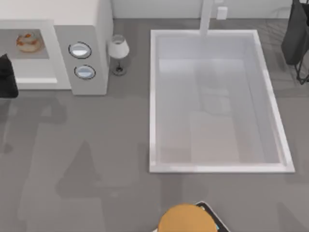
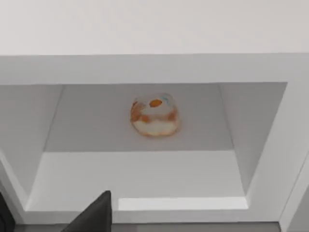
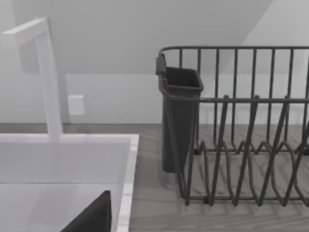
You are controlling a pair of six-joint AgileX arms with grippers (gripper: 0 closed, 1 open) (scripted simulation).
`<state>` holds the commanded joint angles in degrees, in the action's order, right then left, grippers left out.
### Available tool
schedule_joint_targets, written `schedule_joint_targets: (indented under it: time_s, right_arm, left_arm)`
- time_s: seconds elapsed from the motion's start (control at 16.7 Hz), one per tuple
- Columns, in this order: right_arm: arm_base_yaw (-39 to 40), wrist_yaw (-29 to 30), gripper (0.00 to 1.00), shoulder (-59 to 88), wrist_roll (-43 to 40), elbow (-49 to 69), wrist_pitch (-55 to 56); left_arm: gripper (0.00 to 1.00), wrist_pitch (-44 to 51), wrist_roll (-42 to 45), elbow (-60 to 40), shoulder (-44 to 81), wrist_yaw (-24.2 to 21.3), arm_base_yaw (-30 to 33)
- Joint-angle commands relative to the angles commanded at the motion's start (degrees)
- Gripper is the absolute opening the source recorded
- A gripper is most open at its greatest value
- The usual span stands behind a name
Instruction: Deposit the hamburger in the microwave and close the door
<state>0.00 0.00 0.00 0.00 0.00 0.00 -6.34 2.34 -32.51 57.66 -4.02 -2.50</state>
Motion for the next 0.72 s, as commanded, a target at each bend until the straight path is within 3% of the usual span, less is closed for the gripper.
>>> schedule_joint_targets:
  time_s: [0.36, 0.72]
  right_arm:
    - [0.0, 0.0, 1.00, 0.0, 0.0, 0.0, 0.0]
    - [0.0, 0.0, 1.00, 0.0, 0.0, 0.0, 0.0]
  left_arm:
    - [1.00, 4.6, -1.2, 20.3, -37.5, 2.4, 1.5]
    - [1.00, 6.2, -2.2, 31.5, -56.1, 3.9, 2.4]
